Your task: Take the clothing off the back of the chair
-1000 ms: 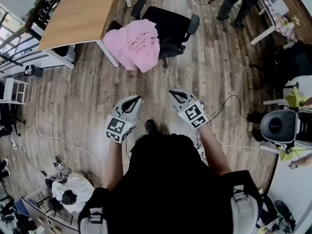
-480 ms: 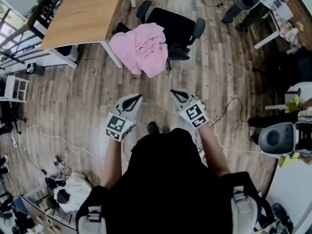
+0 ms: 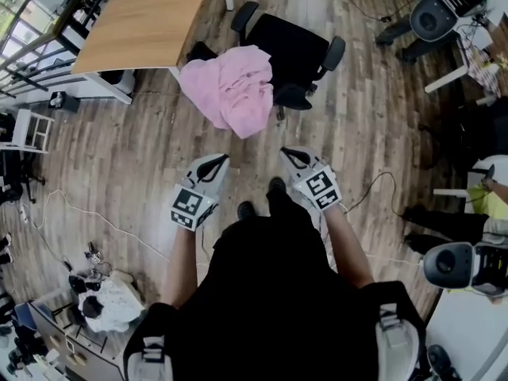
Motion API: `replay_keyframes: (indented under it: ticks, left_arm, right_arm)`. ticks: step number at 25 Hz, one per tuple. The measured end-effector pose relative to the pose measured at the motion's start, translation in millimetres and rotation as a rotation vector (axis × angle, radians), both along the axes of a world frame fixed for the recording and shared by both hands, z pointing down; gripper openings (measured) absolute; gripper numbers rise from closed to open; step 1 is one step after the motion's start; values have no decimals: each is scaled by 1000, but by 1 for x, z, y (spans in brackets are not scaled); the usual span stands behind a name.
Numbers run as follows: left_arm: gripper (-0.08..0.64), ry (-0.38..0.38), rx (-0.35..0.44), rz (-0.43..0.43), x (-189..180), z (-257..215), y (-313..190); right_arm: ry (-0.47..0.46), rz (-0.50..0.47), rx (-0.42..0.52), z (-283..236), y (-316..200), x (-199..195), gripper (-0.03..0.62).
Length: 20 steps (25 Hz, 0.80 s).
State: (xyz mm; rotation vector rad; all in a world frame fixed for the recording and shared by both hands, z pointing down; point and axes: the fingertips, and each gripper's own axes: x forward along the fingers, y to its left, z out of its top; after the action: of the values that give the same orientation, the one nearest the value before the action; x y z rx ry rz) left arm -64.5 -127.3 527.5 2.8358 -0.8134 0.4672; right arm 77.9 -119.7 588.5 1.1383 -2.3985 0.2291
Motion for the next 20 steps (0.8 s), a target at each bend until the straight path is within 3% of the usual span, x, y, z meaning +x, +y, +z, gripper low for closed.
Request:
replay_keyframes:
  ticks: [10,20]
  left_arm:
    - [3,5,29,-125,40,-18,-48]
    - [3,-12,39,-233,61,-19,-51]
  right_arm:
    - [4,-88,12,-15,-64,48,-2]
    - [-14,-182,44,-23,-89,73,-2]
